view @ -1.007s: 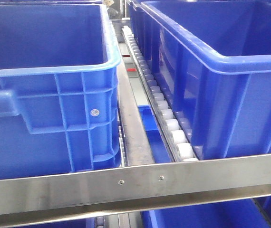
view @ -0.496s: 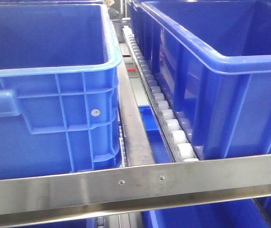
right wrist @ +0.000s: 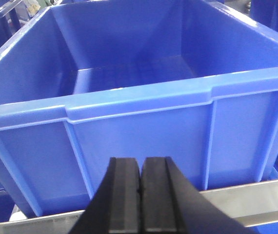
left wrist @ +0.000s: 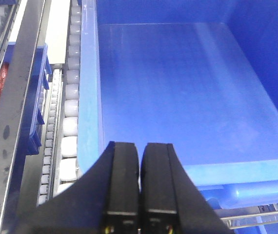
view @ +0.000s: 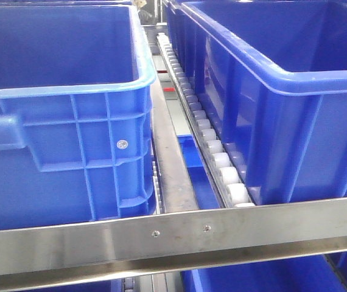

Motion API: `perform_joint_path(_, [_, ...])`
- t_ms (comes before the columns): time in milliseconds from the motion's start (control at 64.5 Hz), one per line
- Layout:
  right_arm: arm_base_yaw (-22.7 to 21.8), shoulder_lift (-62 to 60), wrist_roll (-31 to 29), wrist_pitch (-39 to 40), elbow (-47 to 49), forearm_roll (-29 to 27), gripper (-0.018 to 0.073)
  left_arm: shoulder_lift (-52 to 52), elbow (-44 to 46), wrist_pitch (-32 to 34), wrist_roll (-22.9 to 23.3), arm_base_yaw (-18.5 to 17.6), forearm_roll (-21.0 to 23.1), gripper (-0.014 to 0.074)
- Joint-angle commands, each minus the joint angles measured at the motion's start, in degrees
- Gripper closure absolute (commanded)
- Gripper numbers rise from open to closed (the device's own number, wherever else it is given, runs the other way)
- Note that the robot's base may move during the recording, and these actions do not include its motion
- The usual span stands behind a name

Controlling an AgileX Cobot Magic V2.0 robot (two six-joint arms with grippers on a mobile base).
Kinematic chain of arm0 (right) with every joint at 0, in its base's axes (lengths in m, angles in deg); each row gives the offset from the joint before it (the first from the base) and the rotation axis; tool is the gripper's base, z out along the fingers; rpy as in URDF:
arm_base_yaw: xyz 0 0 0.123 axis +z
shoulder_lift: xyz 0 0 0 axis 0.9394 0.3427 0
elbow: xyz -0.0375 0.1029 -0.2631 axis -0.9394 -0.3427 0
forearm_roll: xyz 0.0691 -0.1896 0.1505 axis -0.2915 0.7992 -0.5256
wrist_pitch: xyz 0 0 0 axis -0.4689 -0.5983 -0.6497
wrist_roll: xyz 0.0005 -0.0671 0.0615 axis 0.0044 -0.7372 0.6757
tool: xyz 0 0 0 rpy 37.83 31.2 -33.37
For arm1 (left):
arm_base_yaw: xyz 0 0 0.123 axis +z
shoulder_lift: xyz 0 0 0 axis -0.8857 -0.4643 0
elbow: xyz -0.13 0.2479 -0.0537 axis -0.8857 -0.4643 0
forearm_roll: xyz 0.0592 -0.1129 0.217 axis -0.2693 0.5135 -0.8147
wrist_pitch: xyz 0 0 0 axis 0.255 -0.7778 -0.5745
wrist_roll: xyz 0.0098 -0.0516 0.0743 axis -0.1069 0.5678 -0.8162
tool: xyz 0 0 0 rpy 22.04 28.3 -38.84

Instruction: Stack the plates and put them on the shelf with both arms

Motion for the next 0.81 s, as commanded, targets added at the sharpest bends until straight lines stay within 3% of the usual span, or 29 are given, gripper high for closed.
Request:
perform_joint_path(0, [0.12,-1.14,-0.19,4.86,-0.07,0.35,0.0507,-0.46,1.65,4.60,0.47,-0.41,0.08,0.0507])
perform_joint_path(790, [0.12,-1.14,-0.19,4.86,-0.07,0.35,0.0507,-0.46,1.65,4.60,0.47,-0.41,0.08,0.0507])
